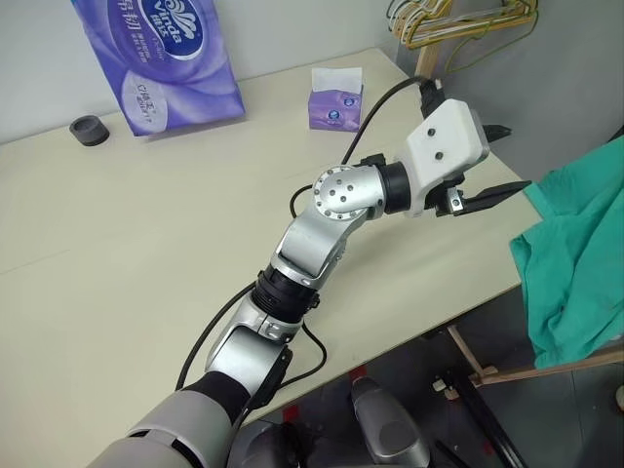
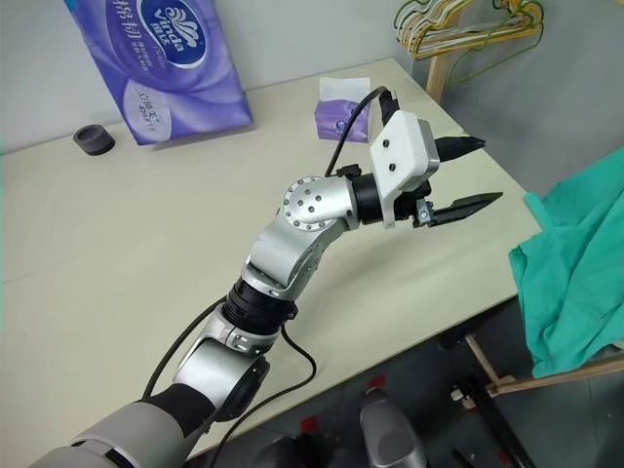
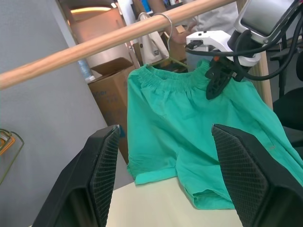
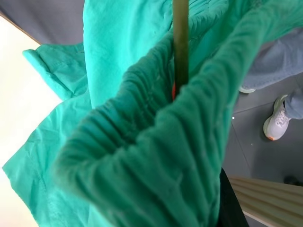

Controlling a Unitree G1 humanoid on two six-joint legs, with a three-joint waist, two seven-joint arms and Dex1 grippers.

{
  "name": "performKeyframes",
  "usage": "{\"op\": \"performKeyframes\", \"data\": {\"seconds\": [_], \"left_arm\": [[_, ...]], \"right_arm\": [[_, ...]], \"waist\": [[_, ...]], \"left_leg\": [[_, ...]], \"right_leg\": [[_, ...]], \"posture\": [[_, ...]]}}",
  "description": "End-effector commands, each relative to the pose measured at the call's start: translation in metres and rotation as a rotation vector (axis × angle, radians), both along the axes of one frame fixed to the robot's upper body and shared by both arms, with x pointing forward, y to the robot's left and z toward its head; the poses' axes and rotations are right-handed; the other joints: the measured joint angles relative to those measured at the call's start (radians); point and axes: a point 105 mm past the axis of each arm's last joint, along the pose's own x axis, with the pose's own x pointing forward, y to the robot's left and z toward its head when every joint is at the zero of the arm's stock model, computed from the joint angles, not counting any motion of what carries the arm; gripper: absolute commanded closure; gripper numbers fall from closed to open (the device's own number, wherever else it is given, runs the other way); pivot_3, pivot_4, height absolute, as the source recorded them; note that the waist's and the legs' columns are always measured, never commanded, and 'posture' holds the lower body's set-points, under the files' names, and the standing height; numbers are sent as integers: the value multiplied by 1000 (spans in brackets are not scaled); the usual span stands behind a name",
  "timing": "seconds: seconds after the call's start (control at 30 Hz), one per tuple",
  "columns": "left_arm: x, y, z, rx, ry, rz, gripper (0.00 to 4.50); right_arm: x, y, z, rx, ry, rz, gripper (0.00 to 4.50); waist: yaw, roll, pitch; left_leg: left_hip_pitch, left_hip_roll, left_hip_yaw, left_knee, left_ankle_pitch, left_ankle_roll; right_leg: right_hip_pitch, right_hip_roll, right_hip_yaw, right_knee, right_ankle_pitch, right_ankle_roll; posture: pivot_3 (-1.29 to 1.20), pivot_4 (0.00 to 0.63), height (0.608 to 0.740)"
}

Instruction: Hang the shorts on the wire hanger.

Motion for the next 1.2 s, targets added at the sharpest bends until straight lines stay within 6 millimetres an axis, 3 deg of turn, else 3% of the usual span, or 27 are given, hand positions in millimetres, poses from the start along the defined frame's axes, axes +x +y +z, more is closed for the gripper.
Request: {"op": "performKeyframes", "data": {"seconds": [0.03,0.13,0.47,0.5,0.73,0.83,0.97,1.1,1.2], "left_arm": [[-35,-2,6,11,-43,-185,1206],[-48,2,1,33,-41,-275,1195],[-47,4,-5,60,-33,-284,1195],[-48,4,-7,66,-33,-292,1195],[-50,8,-15,102,-35,-317,1195],[-47,8,-15,102,-39,-306,1195],[-39,11,-15,97,-23,-278,1195],[-31,20,-24,119,-4,-248,1195],[-25,28,-26,118,42,-223,1195]], "right_arm": [[-5,2,6,-2,-47,-16,4213],[-6,2,7,-21,-66,-26,3412],[-8,16,31,-147,-168,-19,198],[-9,17,33,-164,-177,-19,51],[-26,21,49,-378,-194,-137,51],[-28,32,59,-459,-236,-155,51],[-20,62,72,-534,-315,-45,51],[-5,97,115,-639,-451,130,51],[10,124,117,-650,-511,271,51]], "waist": [[0,0,0],[1,1,0],[2,3,1],[2,3,1],[7,4,0],[7,4,0],[5,5,-1],[-3,8,-2],[-5,7,-2]], "left_leg": [[0,0,0,0,0,0],[0,0,0,-1,0,0],[0,-1,0,0,0,0],[0,0,0,0,0,0],[0,-1,0,0,0,0],[0,-1,0,0,0,0],[0,0,0,0,0,0],[2,-1,1,1,0,0],[2,0,-1,0,0,0]], "right_leg": [[0,0,0,0,0,0],[0,0,0,0,0,0],[0,0,1,1,0,1],[0,0,1,1,0,1],[-1,-1,1,1,0,1],[-1,-1,1,1,0,1],[-1,0,1,1,0,1],[-2,-1,2,2,1,1],[-2,-1,-1,1,1,1]], "posture": [[-434,280,740],[-435,278,740],[-415,257,740],[-416,254,740],[-426,237,740],[-428,230,740],[-432,226,740],[-426,218,740],[-409,207,740]]}}
